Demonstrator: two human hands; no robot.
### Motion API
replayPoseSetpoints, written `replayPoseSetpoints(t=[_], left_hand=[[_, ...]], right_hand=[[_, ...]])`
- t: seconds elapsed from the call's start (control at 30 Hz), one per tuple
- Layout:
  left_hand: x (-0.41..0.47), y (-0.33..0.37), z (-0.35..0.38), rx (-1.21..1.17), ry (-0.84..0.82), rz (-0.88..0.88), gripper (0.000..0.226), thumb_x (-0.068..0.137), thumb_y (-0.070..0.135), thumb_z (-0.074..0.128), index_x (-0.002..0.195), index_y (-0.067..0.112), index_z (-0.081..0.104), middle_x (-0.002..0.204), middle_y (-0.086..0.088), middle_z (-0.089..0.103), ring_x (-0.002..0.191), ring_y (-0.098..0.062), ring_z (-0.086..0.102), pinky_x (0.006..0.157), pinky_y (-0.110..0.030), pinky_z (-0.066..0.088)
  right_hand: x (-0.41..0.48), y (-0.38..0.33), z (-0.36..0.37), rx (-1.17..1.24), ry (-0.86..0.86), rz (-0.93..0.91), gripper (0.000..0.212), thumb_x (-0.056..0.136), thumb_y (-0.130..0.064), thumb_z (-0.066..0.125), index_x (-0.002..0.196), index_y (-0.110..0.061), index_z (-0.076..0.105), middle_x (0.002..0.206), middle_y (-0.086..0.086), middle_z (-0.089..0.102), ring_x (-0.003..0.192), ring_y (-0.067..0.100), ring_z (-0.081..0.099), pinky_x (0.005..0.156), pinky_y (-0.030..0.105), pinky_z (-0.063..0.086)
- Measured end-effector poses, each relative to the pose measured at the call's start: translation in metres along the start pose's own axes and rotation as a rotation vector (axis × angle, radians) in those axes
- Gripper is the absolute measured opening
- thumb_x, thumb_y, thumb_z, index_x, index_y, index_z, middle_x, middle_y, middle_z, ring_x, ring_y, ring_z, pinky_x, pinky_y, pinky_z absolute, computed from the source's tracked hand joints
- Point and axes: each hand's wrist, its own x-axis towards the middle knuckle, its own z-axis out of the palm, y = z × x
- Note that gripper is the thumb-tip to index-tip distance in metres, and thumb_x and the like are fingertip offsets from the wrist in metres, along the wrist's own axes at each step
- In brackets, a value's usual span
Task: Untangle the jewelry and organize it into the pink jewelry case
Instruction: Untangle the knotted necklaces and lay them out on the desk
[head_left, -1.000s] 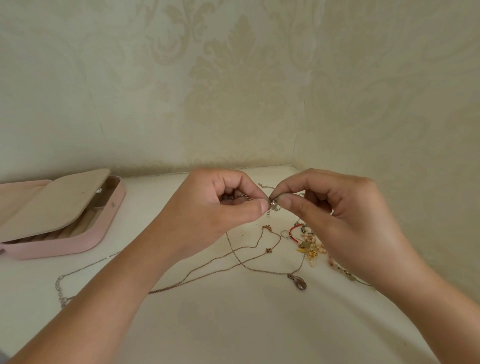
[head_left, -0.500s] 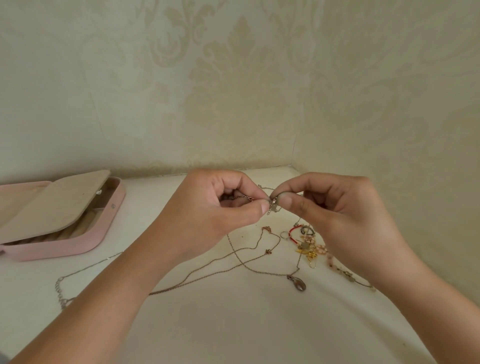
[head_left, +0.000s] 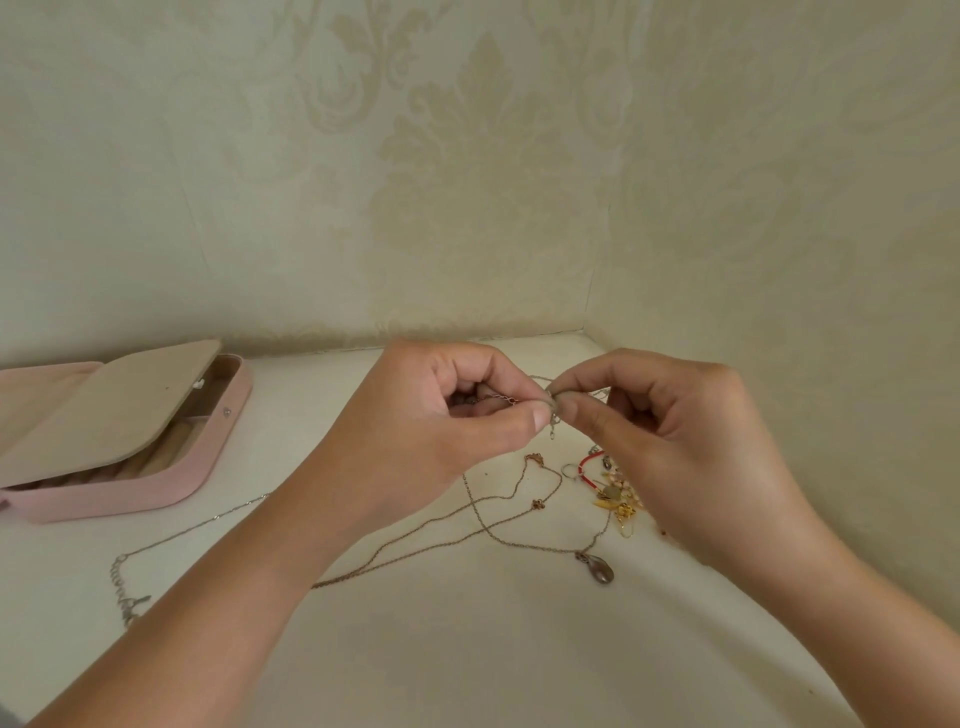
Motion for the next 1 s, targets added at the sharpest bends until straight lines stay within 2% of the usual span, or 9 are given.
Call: replayPoseSetpoints(t=[0.23, 0.33, 0.47, 0.53, 0.63, 0.73, 0.83, 0.93, 1.0], left_hand=[[0.001, 0.002, -0.002, -0.004, 0.017, -0.058, 0.003, 0.069, 0.026, 0.075, 0.070, 0.023, 0.074, 0.058, 0.001, 0.052, 0.055, -0.006, 0.042, 0.054, -0.014, 0.037], [0.000, 0.005, -0.004, -0.027, -0.019, -0.131, 0.006, 0.071, 0.026, 0.081, 0.071, 0.024, 0.076, 0.067, -0.001, 0.060, 0.053, -0.005, 0.041, 0.054, -0.015, 0.036], [0.002, 0.005, -0.008, -0.136, -0.101, -0.260, 0.015, 0.063, 0.030, 0.084, 0.071, 0.020, 0.077, 0.070, -0.010, 0.046, 0.051, -0.008, 0.031, 0.049, -0.015, 0.030], [0.003, 0.004, -0.008, -0.174, -0.116, -0.299, 0.019, 0.058, 0.031, 0.085, 0.070, 0.018, 0.077, 0.076, -0.012, 0.042, 0.052, -0.009, 0.029, 0.046, -0.014, 0.030], [0.003, 0.002, -0.007, -0.173, -0.109, -0.308, 0.024, 0.054, 0.037, 0.076, 0.069, 0.019, 0.078, 0.075, -0.007, 0.058, 0.058, -0.011, 0.031, 0.047, -0.012, 0.031], [0.003, 0.001, -0.007, -0.162, -0.098, -0.313, 0.028, 0.050, 0.040, 0.076, 0.069, 0.019, 0.078, 0.077, 0.000, 0.066, 0.067, -0.016, 0.033, 0.048, -0.012, 0.031], [0.003, 0.003, -0.006, -0.231, -0.126, -0.372, 0.026, 0.048, 0.036, 0.076, 0.064, 0.015, 0.077, 0.074, -0.006, 0.059, 0.054, -0.010, 0.029, 0.045, -0.013, 0.028], [0.006, 0.002, -0.005, -0.435, -0.177, -0.516, 0.018, 0.051, 0.025, 0.076, 0.060, 0.009, 0.074, 0.061, 0.001, 0.042, 0.047, -0.005, 0.024, 0.041, -0.014, 0.019], [0.008, -0.002, -0.006, -0.628, -0.261, -0.625, 0.021, 0.052, 0.021, 0.084, 0.063, 0.007, 0.074, 0.054, 0.005, 0.032, 0.044, -0.003, 0.027, 0.037, -0.012, 0.020]], right_hand=[[-0.001, 0.002, -0.002, -0.030, 0.020, -0.090, 0.014, 0.085, -0.023, 0.070, 0.075, -0.033, 0.069, 0.053, -0.008, 0.047, 0.049, 0.008, 0.042, 0.047, 0.011, 0.031], [0.000, 0.005, -0.003, -0.164, 0.060, -0.219, 0.008, 0.084, -0.024, 0.064, 0.077, -0.027, 0.068, 0.060, -0.015, 0.051, 0.054, 0.006, 0.045, 0.053, 0.008, 0.033], [0.002, 0.008, -0.002, -0.413, 0.089, -0.427, 0.014, 0.089, -0.017, 0.055, 0.085, -0.014, 0.068, 0.082, -0.008, 0.064, 0.060, -0.005, 0.040, 0.059, 0.007, 0.034], [0.003, 0.011, -0.002, -0.481, 0.094, -0.502, 0.015, 0.090, -0.012, 0.055, 0.086, -0.011, 0.069, 0.085, -0.002, 0.065, 0.060, 0.000, 0.040, 0.060, 0.010, 0.035], [0.004, 0.013, -0.002, -0.585, 0.093, -0.612, 0.015, 0.089, -0.007, 0.055, 0.086, -0.006, 0.069, 0.085, 0.003, 0.066, 0.058, 0.021, 0.056, 0.057, 0.030, 0.047], [0.004, 0.013, -0.002, -0.694, 0.089, -0.664, 0.013, 0.087, -0.002, 0.056, 0.087, -0.006, 0.069, 0.085, 0.005, 0.066, 0.055, 0.028, 0.054, 0.053, 0.037, 0.047], [0.004, 0.012, -0.001, -0.744, 0.078, -0.692, 0.013, 0.085, 0.002, 0.058, 0.085, -0.005, 0.069, 0.084, 0.007, 0.066, 0.054, 0.028, 0.051, 0.053, 0.038, 0.044], [0.004, 0.011, -0.001, -0.751, 0.093, -0.710, 0.013, 0.086, 0.003, 0.058, 0.087, -0.004, 0.069, 0.086, 0.007, 0.066, 0.056, 0.024, 0.050, 0.058, 0.032, 0.040], [0.003, 0.011, -0.001, -0.742, 0.121, -0.718, 0.012, 0.087, 0.003, 0.059, 0.088, -0.003, 0.069, 0.088, 0.007, 0.067, 0.058, 0.022, 0.049, 0.060, 0.030, 0.039]])
